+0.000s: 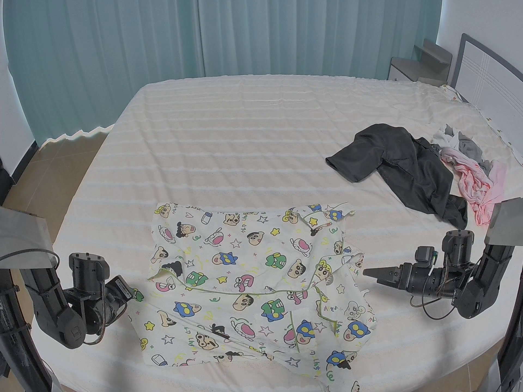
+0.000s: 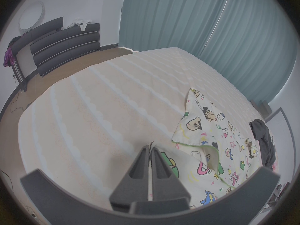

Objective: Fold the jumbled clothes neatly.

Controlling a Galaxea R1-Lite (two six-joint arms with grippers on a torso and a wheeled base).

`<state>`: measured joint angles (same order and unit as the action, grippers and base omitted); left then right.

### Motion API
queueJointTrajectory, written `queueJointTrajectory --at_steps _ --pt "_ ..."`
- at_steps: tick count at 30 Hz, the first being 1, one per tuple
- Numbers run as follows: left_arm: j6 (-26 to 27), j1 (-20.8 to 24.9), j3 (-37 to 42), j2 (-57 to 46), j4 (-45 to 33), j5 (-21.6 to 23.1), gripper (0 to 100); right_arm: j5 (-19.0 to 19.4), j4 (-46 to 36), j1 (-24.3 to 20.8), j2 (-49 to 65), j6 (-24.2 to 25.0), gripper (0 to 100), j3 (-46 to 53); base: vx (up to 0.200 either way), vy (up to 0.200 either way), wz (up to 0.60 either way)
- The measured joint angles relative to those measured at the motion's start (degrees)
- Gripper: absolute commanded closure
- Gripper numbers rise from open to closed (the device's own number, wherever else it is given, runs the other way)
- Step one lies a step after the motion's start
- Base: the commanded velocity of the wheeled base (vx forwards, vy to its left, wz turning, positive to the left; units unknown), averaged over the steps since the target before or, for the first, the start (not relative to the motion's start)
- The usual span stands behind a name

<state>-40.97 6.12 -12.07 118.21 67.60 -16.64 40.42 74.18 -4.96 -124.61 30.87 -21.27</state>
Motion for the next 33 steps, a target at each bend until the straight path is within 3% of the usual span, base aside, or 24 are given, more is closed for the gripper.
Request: queueJointTrajectory --at_steps 17,18,33 --pt "-2.8 0.8 0.7 0.7 0.7 5.2 100 -0.1 -0.8 -2.8 -6.3 0.1 0 -1.7 0.000 0.000 0.00" --pt "-2.8 0.8 0.8 0.6 0.7 5.4 0 -0.1 -0.8 -2.8 -6.5 0.1 0 -1.9 0.000 0.000 0.00" --pt "-3.8 0.1 1.8 -2.6 3.1 6.2 0 -0.7 -1.8 -3.0 -7.7 0.1 0 -2.7 0.000 0.000 0.00"
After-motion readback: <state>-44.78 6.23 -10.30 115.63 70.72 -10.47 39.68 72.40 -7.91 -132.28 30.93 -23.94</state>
